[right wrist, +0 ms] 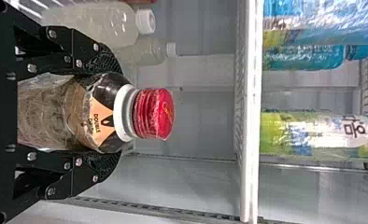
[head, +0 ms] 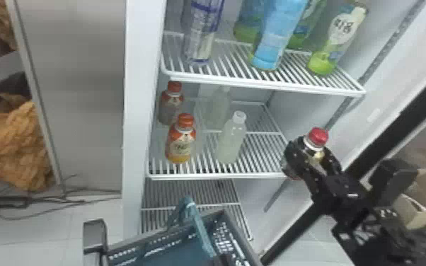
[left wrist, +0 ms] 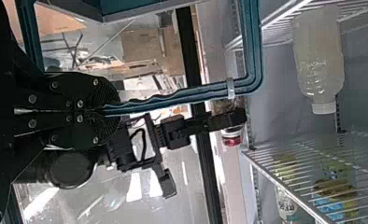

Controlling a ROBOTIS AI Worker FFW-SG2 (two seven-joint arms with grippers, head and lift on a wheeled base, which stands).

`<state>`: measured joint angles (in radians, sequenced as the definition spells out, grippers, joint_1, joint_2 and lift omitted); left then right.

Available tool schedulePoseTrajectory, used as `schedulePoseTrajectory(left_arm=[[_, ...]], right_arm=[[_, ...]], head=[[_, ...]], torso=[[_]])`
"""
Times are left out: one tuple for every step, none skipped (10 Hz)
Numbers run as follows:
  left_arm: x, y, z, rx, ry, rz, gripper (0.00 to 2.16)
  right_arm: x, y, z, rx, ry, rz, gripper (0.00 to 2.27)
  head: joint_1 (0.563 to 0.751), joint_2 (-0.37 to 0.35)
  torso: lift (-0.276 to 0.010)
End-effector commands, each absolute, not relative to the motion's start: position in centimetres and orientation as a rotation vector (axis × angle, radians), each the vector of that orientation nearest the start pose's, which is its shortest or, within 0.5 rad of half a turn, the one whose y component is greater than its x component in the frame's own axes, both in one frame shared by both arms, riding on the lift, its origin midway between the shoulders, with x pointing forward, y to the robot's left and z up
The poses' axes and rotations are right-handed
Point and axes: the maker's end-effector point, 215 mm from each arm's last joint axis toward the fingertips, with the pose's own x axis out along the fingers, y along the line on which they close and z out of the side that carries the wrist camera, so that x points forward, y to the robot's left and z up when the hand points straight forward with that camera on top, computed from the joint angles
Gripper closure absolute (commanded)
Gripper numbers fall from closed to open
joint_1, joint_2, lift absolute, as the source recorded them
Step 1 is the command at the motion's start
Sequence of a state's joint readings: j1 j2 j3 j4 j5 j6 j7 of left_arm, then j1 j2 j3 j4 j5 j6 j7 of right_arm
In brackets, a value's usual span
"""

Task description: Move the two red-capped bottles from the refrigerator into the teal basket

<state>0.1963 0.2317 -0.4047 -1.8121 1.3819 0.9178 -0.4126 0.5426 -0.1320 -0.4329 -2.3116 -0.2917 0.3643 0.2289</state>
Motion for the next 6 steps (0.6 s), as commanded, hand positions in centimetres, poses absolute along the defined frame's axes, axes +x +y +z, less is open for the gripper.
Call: schedulePoseTrajectory(left_arm=[[26.2,-11.5,-34.1,-1.236,0.895,-1.246,1.13],[26.2,-11.5,-34.1,-1.236,0.895,-1.246,1.13],[26.3,-11.5,-34.2,-1.233,0.895,-1.245,1.13],[26.3,-11.5,-34.2,-1.228,0.894,-1.246,1.13],[26.2,-11.6,-34.3,-1.227,0.899,-1.248,1.13],[26.1,-11.6,-34.3,-1.227,0.9,-1.249,1.13]], right_arm=[[40.8,-37.2,-28.7,0.0,0.144,0.0,0.71],[40.0,-36.6,-29.5,0.019,0.167,0.011,0.71],[39.4,-35.9,-30.3,0.033,0.186,0.028,0.71],[39.4,-34.7,-30.5,0.044,0.19,0.061,0.71],[39.3,-33.8,-30.7,0.058,0.195,0.091,0.71],[38.8,-32.7,-31.1,0.077,0.21,0.122,0.71]], head=[[0.695,-0.35],[0.695,-0.35],[0.695,-0.35],[0.695,-0.35],[0.695,-0.35],[0.695,-0.35]], torso=[[-0.228],[-0.228],[-0.228],[-0.228],[-0.228],[-0.228]])
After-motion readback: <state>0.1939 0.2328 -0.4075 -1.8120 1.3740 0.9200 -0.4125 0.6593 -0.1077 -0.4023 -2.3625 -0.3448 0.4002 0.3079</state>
